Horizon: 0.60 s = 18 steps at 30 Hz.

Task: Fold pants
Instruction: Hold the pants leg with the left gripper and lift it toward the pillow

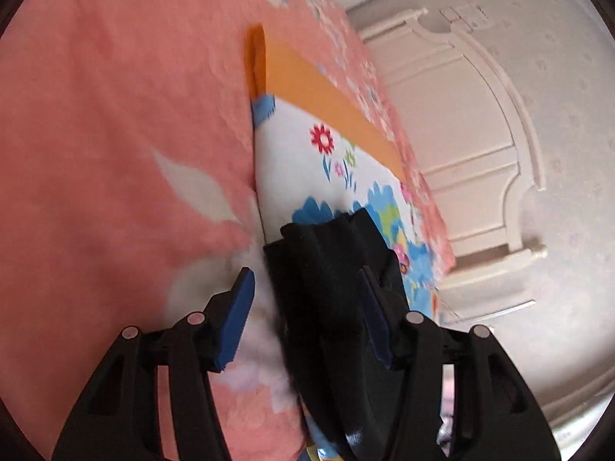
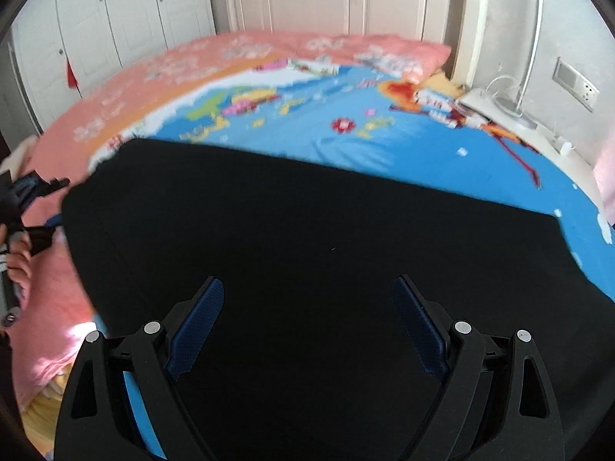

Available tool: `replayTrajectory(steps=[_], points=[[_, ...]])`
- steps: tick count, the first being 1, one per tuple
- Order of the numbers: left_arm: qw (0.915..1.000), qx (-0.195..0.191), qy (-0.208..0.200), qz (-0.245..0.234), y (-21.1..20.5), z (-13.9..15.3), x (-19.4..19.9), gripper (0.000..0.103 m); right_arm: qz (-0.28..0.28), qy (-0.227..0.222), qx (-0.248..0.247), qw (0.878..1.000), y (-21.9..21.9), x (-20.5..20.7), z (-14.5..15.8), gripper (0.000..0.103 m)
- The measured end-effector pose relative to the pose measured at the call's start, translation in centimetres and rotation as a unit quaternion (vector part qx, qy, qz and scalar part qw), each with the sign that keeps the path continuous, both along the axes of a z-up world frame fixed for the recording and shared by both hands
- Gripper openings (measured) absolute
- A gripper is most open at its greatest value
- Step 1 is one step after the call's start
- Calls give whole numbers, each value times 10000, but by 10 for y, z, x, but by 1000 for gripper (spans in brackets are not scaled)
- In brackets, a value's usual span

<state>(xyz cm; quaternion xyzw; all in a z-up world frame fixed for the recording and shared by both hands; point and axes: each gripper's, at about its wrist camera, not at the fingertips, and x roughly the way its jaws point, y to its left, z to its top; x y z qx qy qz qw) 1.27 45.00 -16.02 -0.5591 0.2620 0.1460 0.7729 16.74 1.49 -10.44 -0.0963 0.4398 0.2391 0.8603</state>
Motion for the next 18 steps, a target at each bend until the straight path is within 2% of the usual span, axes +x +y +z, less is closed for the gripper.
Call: replayTrajectory(steps=[2, 4, 5, 6, 7, 8, 12, 15, 18], points=[[9994, -273, -149, -179, 1, -10, 7, 53, 2, 175, -119, 9998, 6, 3, -15, 87], [9977, -435, -244, -467, -2, -17, 17, 52, 44, -79, -239, 9997, 8, -4, -20, 87], [9976, -460, -213, -477, 1, -21, 19, 48, 34, -101, -252, 9996, 9, -5, -21, 87], [9970, -515, -242, -525, 2, -25, 22, 31, 21, -92, -246, 9997, 8, -5, -21, 87], [9969, -546, -243, -503, 3, -27, 23, 22, 17, -89, -246, 9997, 8, -4, -21, 87], [9970, -553, -268, -476, 4, -26, 22, 20, 20, -106, -259, 9996, 8, -5, -21, 87], [9988, 73, -23, -493, -6, -4, 23, 12, -7, -179, -269, 9995, 8, -5, -23, 87], [9962, 664, 117, -554, -20, 23, 28, 11, -9, -192, -252, 9995, 8, -5, -24, 87], [9928, 1022, 15, -619, -24, 38, 28, 11, -6, -201, -253, 9995, 9, -3, -25, 87]])
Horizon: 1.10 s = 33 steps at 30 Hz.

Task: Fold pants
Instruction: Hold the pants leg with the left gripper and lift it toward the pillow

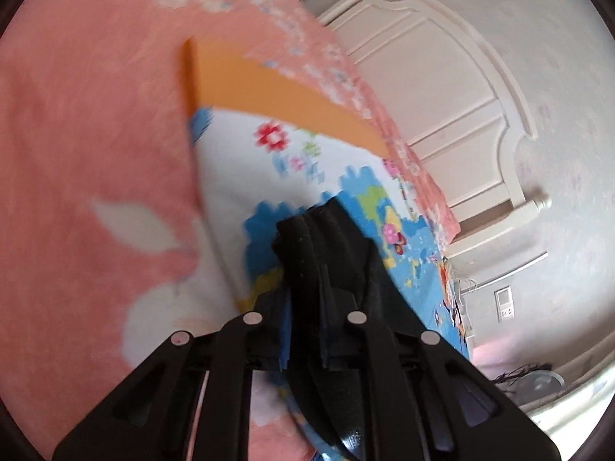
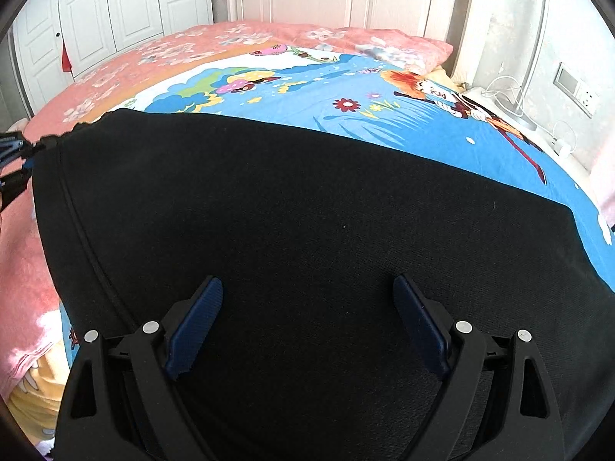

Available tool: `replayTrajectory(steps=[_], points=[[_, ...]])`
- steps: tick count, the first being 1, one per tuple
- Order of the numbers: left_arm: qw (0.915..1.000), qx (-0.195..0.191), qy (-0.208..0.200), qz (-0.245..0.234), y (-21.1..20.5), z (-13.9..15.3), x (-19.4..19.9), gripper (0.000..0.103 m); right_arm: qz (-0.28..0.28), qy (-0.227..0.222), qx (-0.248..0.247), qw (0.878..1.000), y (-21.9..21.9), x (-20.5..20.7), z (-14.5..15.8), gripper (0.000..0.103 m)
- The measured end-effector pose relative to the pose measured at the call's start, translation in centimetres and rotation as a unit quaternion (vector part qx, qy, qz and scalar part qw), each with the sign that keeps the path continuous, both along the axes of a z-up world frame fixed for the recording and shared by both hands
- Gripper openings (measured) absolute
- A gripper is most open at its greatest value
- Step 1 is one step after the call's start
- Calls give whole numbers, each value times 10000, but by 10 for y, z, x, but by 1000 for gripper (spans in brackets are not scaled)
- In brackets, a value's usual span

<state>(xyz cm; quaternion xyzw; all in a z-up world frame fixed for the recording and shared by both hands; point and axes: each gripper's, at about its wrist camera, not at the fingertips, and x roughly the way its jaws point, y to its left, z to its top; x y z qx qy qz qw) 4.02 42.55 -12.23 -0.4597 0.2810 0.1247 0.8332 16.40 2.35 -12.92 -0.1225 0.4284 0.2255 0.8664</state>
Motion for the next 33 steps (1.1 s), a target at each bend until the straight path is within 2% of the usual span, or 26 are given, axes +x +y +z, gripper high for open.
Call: replayTrajectory(steps=[5, 8, 10, 13, 17, 20, 21, 22, 23, 24, 26, 27, 28, 30, 32, 33], points=[[9996, -216, 166, 113, 8, -14, 3, 11, -168, 16, -119, 9998, 4, -3, 5, 86], [9983, -508, 232, 158, 15, -34, -2, 11, 349, -64, 365, 9987, 24, -12, 27, 86], [9973, -704, 125, 182, 18, -41, -5, 11, 575, -114, 426, 9974, 41, -10, 37, 86], [9968, -762, 91, 207, 18, -43, -8, 11, 643, 128, 473, 9967, 68, 16, 39, 86], [9976, -652, 132, 198, 16, -38, -6, 11, 570, 68, 63, 9983, 97, 59, 28, 86], [9973, -676, 197, 207, 17, -38, -4, 12, 446, 129, -480, 9978, 108, 86, 4, 87], [9968, -657, 326, 310, 19, -38, -5, 23, 443, 83, -427, 9981, 107, 87, 3, 90], [9958, -538, 531, 510, 20, -36, -9, 38, 423, 80, -412, 9982, 106, 88, 2, 91], [9944, -358, 690, 720, 21, -30, -14, 43, 414, 83, -400, 9983, 105, 87, 1, 91], [9933, -137, 737, 879, 21, -22, -18, 43, 416, 60, -397, 9983, 104, 87, 1, 91], [9908, 619, 676, 1000, 12, 6, -16, 43, 397, 48, -378, 9985, 103, 86, 0, 92], [9897, 984, 595, 847, 3, 19, -7, 43, 397, 50, -376, 9985, 103, 86, 0, 92], [9899, 1165, 507, 632, -5, 26, 3, 43, 400, 51, -378, 9985, 103, 87, -1, 92], [9835, 1777, 328, -97, -36, 44, 36, 43, 400, 65, -360, 9985, 103, 88, -1, 92], [9650, 2497, 308, -736, -70, 53, 66, 42, 400, 77, -346, 9986, 104, 87, 0, 92], [9548, 2767, 340, -1033, -85, 54, 79, 39, 403, 73, -346, 9986, 104, 88, -1, 92]])
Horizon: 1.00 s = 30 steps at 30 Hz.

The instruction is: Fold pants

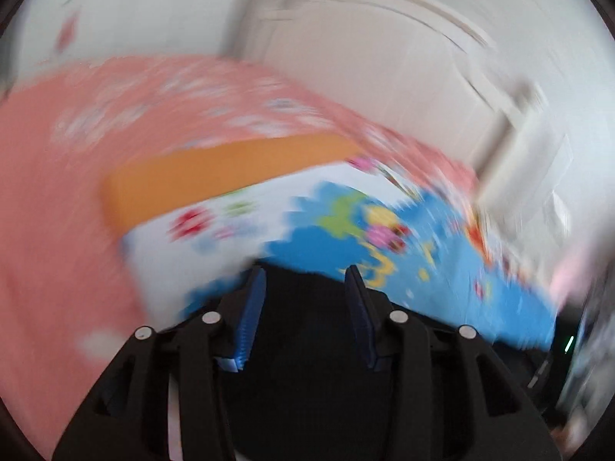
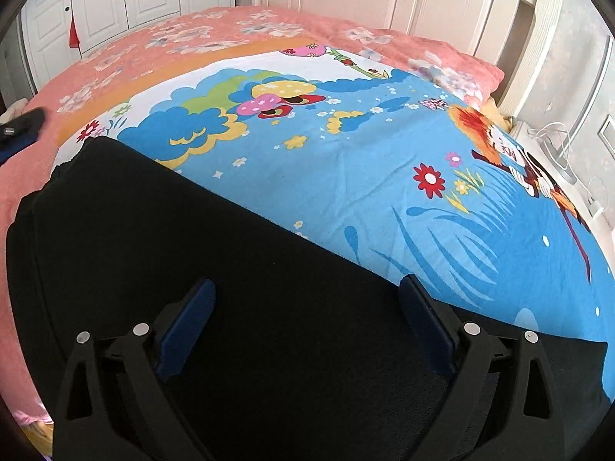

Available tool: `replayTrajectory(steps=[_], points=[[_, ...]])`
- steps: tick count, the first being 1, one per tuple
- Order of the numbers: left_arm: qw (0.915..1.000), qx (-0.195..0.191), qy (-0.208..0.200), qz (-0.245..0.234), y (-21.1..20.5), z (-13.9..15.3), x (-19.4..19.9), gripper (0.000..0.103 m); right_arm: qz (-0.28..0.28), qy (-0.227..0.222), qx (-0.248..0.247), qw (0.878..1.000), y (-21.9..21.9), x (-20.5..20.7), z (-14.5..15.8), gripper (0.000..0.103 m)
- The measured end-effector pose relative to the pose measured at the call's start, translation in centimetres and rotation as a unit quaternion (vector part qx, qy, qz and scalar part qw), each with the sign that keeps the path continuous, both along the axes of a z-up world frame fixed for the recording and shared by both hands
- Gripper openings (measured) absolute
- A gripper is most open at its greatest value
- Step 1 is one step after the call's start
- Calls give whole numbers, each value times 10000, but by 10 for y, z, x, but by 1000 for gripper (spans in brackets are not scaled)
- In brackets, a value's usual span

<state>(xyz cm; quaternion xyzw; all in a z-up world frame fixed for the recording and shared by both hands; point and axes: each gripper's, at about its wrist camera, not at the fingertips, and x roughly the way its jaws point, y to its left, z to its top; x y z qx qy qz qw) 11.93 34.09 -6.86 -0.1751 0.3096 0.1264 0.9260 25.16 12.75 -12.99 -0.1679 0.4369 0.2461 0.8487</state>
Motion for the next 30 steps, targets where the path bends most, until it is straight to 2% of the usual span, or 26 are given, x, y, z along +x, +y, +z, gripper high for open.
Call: replayTrajectory(steps=[1, 3, 5, 6, 7, 8, 10, 12, 13, 14, 15, 16, 17, 18, 20, 22, 23, 25, 26, 30], points=[[9984, 290, 224, -440, -18, -5, 18, 36, 0, -2, -1, 10000, 0, 0, 0, 92], [9928, 470, 614, -913, -36, -19, 40, 35, -1, -8, 0, 10000, 0, 0, 0, 92], [9860, 722, 1128, -996, -38, -40, 58, 35, -2, 2, 14, 10000, -1, 1, 0, 92], [9836, 855, 1335, -855, -32, -50, 63, 30, -1, 4, 12, 10000, 0, 0, 0, 92], [9831, 821, 1455, -748, -19, -58, 67, 10, -2, -2, 4, 10000, 0, 0, 0, 92], [9843, 728, 1434, -722, -15, -58, 67, 4, -2, -3, 1, 10000, 1, 0, 0, 92], [9887, 300, 1292, -695, 1, -53, 60, 2, 0, -5, 1, 10000, 0, 0, 0, 92], [9916, 190, 1131, -599, 7, -47, 49, 2, 1, -7, 0, 10000, 0, -1, 0, 92], [9929, 196, 1040, -536, 7, -42, 42, 9, 2, -5, 3, 10000, -1, -1, 0, 92], [9945, 278, 956, -321, 7, -36, 31, 24, 1, -5, 5, 10000, 0, -1, 0, 92], [9961, 253, 841, -85, 11, -29, 21, 59, 3, -8, -1, 10000, 0, -1, 0, 92], [9978, 67, 657, 115, 17, -24, 10, 64, 4, -8, -1, 10000, -1, -1, 0, 92], [9979, -359, 452, 293, 29, -22, -5, 64, 4, -9, -2, 10000, 0, -1, 0, 92], [9952, -732, 332, 553, 42, -23, -20, 64, 4, -7, 1, 10000, 0, -1, -1, 92], [9865, -1240, 162, 1061, 64, -27, -46, 62, 3, -9, -3, 10000, -1, -1, -1, 92], [9716, -1881, -46, 1434, 86, -39, -71, 62, 4, -10, -3, 10000, -1, -1, -1, 92], [9594, -2334, -183, 1572, 98, -48, -86, 62, 5, -11, -6, 10000, -1, -1, -1, 92], [9484, -2710, -297, 1618, 107, -61, -100, 59, -2, -22, -13, 10000, -1, -1, 0, 94], [9452, -2834, -309, 1589, 109, -67, -104, 58, -17, -32, -29, 10000, -1, -1, 0, 99], [9279, -3496, -464, 1209, 110, -85, -99, 57, -94, -50, -110, 9999, 1, 0, 4, 97]])
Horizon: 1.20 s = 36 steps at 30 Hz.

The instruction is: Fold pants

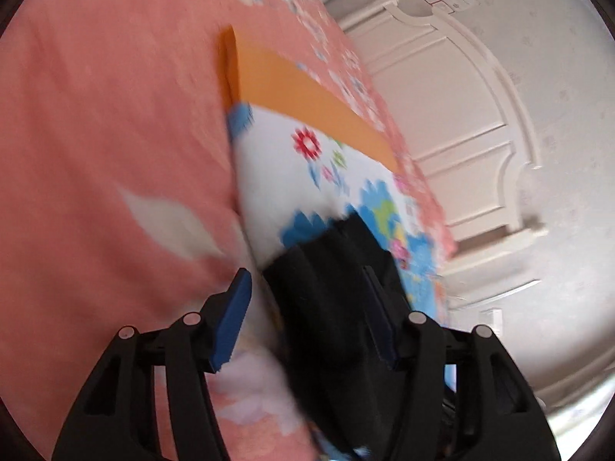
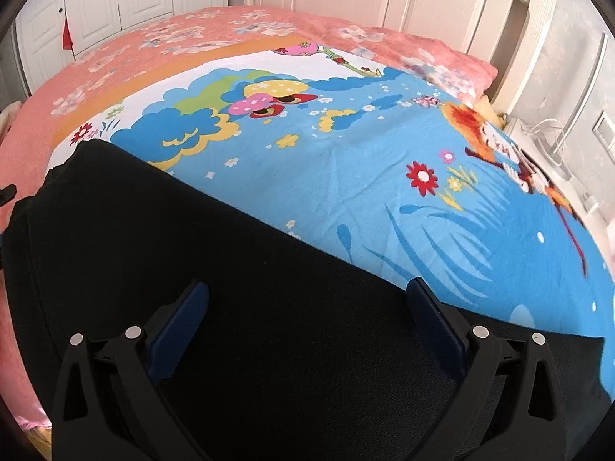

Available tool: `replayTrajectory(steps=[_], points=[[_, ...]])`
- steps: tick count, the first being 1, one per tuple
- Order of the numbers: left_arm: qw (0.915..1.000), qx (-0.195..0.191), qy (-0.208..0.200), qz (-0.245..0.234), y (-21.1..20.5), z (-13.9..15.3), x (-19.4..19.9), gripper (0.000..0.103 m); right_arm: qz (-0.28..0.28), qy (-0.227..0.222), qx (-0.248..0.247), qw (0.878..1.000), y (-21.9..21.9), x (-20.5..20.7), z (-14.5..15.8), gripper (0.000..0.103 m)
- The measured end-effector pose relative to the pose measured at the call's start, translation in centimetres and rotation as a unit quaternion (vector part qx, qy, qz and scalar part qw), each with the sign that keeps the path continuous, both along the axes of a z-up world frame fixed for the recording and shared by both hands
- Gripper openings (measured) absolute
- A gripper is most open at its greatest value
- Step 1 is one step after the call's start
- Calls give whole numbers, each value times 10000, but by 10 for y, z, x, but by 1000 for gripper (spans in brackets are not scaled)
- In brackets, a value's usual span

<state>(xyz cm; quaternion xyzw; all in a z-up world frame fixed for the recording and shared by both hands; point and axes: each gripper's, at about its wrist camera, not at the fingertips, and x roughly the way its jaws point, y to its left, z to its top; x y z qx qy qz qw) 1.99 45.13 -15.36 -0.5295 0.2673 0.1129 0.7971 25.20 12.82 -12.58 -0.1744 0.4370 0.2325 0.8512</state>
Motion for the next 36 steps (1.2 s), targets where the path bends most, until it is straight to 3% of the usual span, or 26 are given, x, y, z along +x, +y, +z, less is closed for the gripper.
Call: replayTrajectory(steps=[2, 4, 6, 10, 14, 16, 19, 21, 23, 26, 27, 28, 29, 31, 33, 34, 36], points=[[10000, 13, 96, -18, -1, -5, 6, 51, 371, 52, 203, 9991, 12, -5, 10, 95], [9999, -23, 59, -80, -2, -9, 8, 36, 620, 50, 329, 9975, 27, -11, 20, 94], [9999, -84, 8, -103, -1, -13, 11, 27, 843, 59, 298, 9960, 53, -13, 25, 94], [9997, -91, -143, -196, -3, -10, 13, 25, 1132, -111, 54, 9935, 99, -14, 22, 94], [9992, -271, -148, -260, -3, -19, 17, 25, 950, -98, -166, 9953, 124, -2, 9, 94], [9993, -181, -164, -294, -5, -16, 18, 15, 936, -154, -561, 9939, 132, 0, -7, 94], [9994, 80, -181, -296, -10, -1, 19, 11, 906, -131, -415, 9949, 127, 3, -10, 97], [9990, 304, -160, -291, -16, 12, 20, 11, 874, 159, -43, 9960, 114, 8, 4, 97], [9975, 631, -97, -300, -25, 30, 21, 11, 785, 538, 790, 9923, 86, 9, 28, 97], [9860, 1613, 135, -406, -52, 67, 27, 11, 633, 1800, 2502, 9492, 17, 14, 55, 98], [9764, 2094, 258, -468, -67, 82, 31, 11, 570, 2212, 3058, 9243, -15, 16, 60, 98], [9598, 2725, 340, -574, -91, 102, 37, 11, 501, 2398, 3284, 9122, -32, 15, 61, 98], [9474, 3112, 337, -672, -110, 115, 39, 11, 370, 2623, 3514, 8980, -52, 16, 60, 98], [9103, 4009, 302, -980, -162, 141, 44, 11, 59, 3092, 4098, 8582, -95, 16, 53, 98], [8469, 5106, 175, -1474, -241, 158, 44, 11, -85, 3423, 4684, 8145, -132, 12, 43, 98], [8221, 5443, 113, -1668, -270, 159, 41, 11, -158, 3533, 4873, 7984, -148, 7, 36, 99], [7480, 6208, -105, -2345, -353, 141, 28, 12, -258, 3724, 5082, 7761, -165, 4, 24, 99]])
